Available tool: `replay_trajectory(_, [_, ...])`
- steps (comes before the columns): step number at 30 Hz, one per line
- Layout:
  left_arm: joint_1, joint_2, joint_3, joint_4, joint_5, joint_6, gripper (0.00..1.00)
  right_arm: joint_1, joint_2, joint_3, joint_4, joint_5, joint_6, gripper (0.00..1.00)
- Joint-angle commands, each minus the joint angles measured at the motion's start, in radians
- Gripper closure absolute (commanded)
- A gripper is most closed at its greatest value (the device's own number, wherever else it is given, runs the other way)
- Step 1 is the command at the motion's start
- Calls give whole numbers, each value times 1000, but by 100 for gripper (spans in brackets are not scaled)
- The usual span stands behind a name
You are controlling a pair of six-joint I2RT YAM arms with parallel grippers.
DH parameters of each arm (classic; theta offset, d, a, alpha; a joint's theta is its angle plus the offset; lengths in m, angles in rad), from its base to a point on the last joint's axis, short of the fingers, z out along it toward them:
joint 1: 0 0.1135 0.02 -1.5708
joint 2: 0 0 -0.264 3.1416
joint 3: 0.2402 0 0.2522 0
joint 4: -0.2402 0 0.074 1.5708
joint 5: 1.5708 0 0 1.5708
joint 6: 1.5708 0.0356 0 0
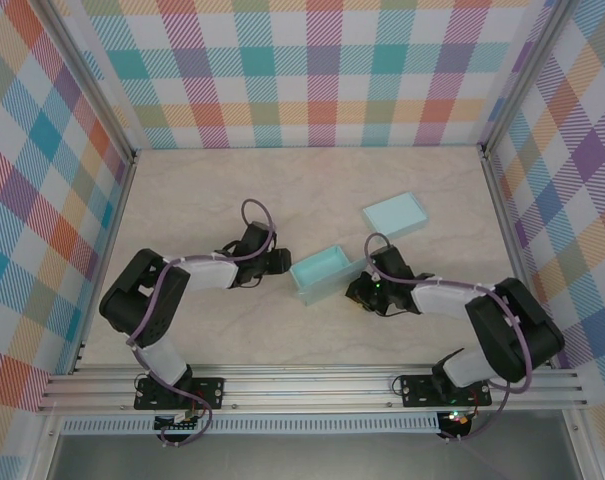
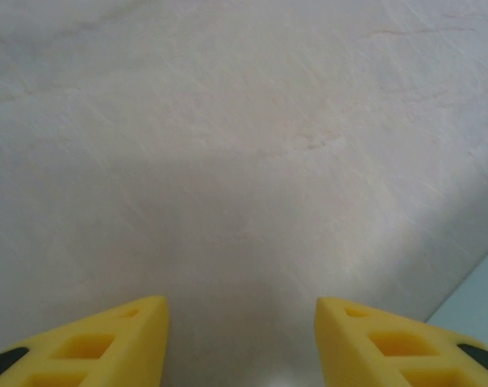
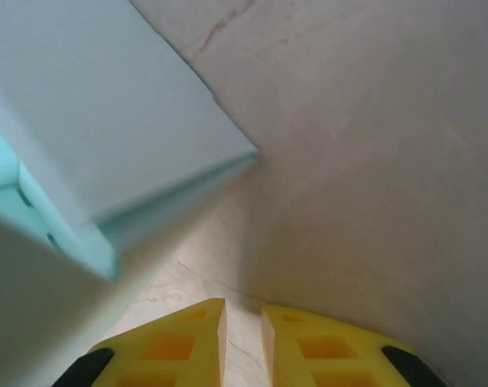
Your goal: Fold the paper box
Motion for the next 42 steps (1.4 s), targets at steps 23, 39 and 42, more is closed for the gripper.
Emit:
replay_trajectory(23, [-392,-99,-58,127,-52,-150,48,-303,215,496,-269,-53,-408,67])
replay_trajectory(39, [38,-432,191,-378,35,517,8,-251,-410,431,-637,158,-585,40])
replay_trajectory(42, [99,-327,261,-397,166,614,11,-208,-397,459,-681,174,-600,39])
